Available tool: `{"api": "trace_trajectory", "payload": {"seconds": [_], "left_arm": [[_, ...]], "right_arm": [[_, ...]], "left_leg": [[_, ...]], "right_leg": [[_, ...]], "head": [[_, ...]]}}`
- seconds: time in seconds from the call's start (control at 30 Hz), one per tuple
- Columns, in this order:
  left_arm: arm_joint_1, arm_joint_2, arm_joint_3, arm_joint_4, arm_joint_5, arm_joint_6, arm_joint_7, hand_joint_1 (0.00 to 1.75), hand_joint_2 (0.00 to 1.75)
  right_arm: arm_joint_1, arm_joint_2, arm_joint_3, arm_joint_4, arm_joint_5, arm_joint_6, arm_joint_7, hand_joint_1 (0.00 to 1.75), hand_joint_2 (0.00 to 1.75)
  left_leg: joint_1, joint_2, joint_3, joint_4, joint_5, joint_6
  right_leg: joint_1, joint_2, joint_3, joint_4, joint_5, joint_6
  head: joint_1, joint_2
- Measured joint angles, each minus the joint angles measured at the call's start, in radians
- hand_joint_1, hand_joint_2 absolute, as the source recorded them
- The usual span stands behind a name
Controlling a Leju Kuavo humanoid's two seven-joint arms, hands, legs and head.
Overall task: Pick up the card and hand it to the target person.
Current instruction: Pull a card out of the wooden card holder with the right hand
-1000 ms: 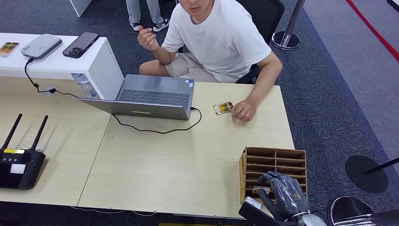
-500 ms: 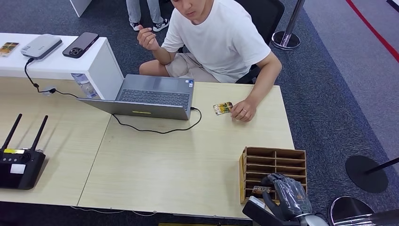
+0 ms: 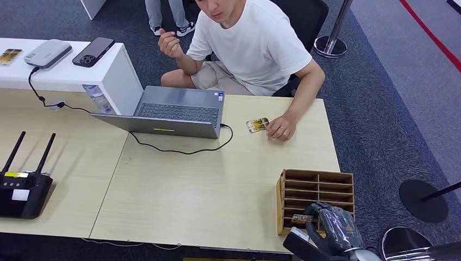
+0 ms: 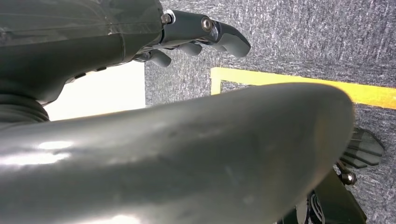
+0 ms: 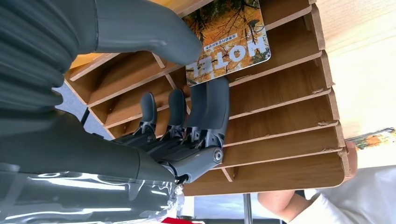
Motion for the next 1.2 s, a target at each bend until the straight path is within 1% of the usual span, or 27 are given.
{"api": "trace_trajectory", "payload": {"seconds": [0.4, 0.5, 0.87, 1.2], "left_arm": [[0.0, 0.0, -0.005, 0.0, -0.001, 0.0, 0.0, 0.0, 0.0], [0.0, 0.0, -0.005, 0.0, -0.001, 0.0, 0.0, 0.0, 0.0], [0.0, 0.0, -0.009, 0.0, -0.001, 0.0, 0.002, 0.0, 0.0], [0.0, 0.0, -0.012, 0.0, 0.001, 0.0, 0.003, 0.0, 0.0]], "right_arm": [[0.01, -0.006, 0.002, 0.0, -0.003, -0.004, 0.003, 1.05, 1.75], [0.012, -0.007, 0.003, 0.0, -0.003, -0.006, 0.003, 1.02, 1.75], [0.014, -0.032, 0.013, 0.0, -0.013, -0.009, 0.004, 1.01, 1.75], [0.014, -0.033, 0.014, 0.0, -0.016, -0.01, 0.003, 1.02, 1.75]], "left_leg": [[0.0, 0.0, 0.0, 0.0, 0.0, 0.0], [0.0, 0.0, 0.0, 0.0, 0.0, 0.0], [0.0, 0.0, 0.0, 0.0, 0.0, 0.0], [0.0, 0.0, 0.0, 0.0, 0.0, 0.0]], "right_leg": [[0.0, 0.0, 0.0, 0.0, 0.0, 0.0], [0.0, 0.0, 0.0, 0.0, 0.0, 0.0], [0.0, 0.0, 0.0, 0.0, 0.0, 0.0], [0.0, 0.0, 0.0, 0.0, 0.0, 0.0]], "head": [[0.0, 0.0], [0.0, 0.0], [0.0, 0.0], [0.0, 0.0]]}}
